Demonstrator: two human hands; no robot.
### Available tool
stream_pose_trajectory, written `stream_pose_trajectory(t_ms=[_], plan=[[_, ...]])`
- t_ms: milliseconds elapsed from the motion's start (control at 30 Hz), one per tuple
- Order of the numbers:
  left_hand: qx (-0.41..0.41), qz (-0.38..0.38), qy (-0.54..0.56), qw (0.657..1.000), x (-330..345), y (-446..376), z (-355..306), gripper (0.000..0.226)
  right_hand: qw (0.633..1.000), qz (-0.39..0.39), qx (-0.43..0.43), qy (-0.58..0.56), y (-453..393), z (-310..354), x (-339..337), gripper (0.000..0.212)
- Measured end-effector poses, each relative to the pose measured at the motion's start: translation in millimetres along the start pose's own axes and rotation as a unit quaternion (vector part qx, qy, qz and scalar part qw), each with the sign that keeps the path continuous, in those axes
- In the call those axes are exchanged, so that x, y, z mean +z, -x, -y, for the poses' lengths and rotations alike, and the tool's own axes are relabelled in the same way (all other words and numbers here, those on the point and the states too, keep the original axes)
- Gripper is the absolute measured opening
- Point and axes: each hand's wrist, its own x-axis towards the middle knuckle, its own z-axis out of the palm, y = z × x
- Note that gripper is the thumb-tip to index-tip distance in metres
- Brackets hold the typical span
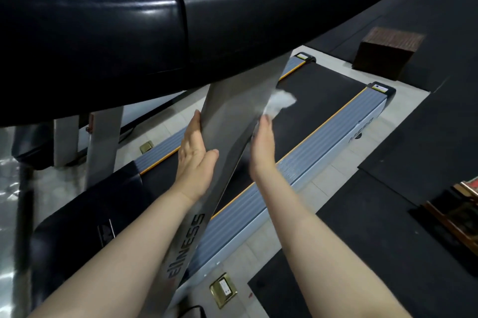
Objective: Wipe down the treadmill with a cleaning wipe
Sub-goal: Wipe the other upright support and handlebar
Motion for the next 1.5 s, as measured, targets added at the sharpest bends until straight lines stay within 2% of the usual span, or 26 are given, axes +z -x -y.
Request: stream_pose_trajectory(t_ms=[67,167,333,400,467,567,633,733,767,833,867,933,967,1067,1200,1267,1300,1400,1500], plan=[[0.008,-0.001,-0.004,1.000,0.8,1.0,-0.7,0.089,0.996,0.056,0.062,0.013,38.9,-44.3,-7.1,0.038],[0.010,0.006,0.011,1.000,-0.5,0.3,3.4,0.091,0.994,0.072,0.080,0.027,65.0,-64.7,-11.5,0.035],[0.036,0.025,0.082,0.996,-6.4,-3.3,23.1,0.090,0.996,-0.030,0.061,-0.064,21.1,-1.1,-9.8,0.044],[0.046,0.006,0.053,0.997,-5.4,10.8,39.1,0.085,0.996,-0.020,0.026,-0.087,22.0,0.7,-6.3,0.040],[0.070,-0.027,-0.019,0.997,-3.6,37.1,71.5,0.081,0.994,0.004,0.049,-0.098,37.6,-41.2,-2.8,0.037],[0.119,-0.049,-0.059,0.990,0.3,80.5,146.2,0.077,0.987,0.062,0.132,-0.062,82.1,-158.1,-22.6,0.037],[0.094,-0.071,-0.062,0.991,2.9,108.2,198.6,0.076,0.980,0.106,0.162,-0.049,114.4,-218.8,-38.8,0.036],[0.027,-0.067,-0.095,0.993,10.7,138.2,260.3,0.074,0.970,0.109,0.202,-0.077,111.7,-243.7,-35.6,0.044],[0.028,-0.065,-0.105,0.992,12.3,142.7,275.9,0.074,0.972,0.097,0.186,-0.108,97.6,-242.2,-33.9,0.048],[0.054,-0.083,-0.111,0.989,16.2,145.3,296.9,0.073,0.973,0.073,0.090,-0.200,68.2,-228.7,-30.8,0.054],[0.066,-0.097,-0.111,0.987,18.5,144.3,301.9,0.072,0.963,0.092,0.048,-0.247,57.6,-222.3,-28.5,0.057],[0.094,-0.136,-0.113,0.980,24.8,142.2,313.1,0.068,0.957,0.121,-0.003,-0.264,54.9,-232.2,-24.7,0.064],[0.110,-0.164,-0.123,0.972,28.7,141.0,317.5,0.066,0.959,0.136,0.005,-0.249,58.6,-251.2,-23.4,0.067],[0.159,-0.236,-0.170,0.943,40.8,136.4,328.0,0.061,0.955,0.187,0.114,-0.199,91.3,-342.5,-24.1,0.074],[0.190,-0.283,-0.189,0.921,48.3,132.6,339.5,0.058,0.946,0.297,0.092,-0.096,156.3,-436.0,-46.5,0.070],[0.205,-0.292,-0.194,0.914,47.6,132.2,343.9,0.057,0.948,0.286,0.073,-0.117,156.0,-435.4,-48.0,0.072],[0.216,-0.290,-0.194,0.912,47.0,132.4,345.8,0.057,0.953,0.255,0.069,-0.147,146.6,-425.3,-46.6,0.073],[0.247,-0.274,-0.184,0.911,43.5,131.8,353.2,0.057,0.951,0.204,-0.006,-0.234,122.3,-386.9,-35.8,0.071],[0.258,-0.273,-0.189,0.907,41.8,132.2,360.1,0.056,0.971,0.187,0.004,-0.147,138.2,-421.1,-30.4,0.063]])
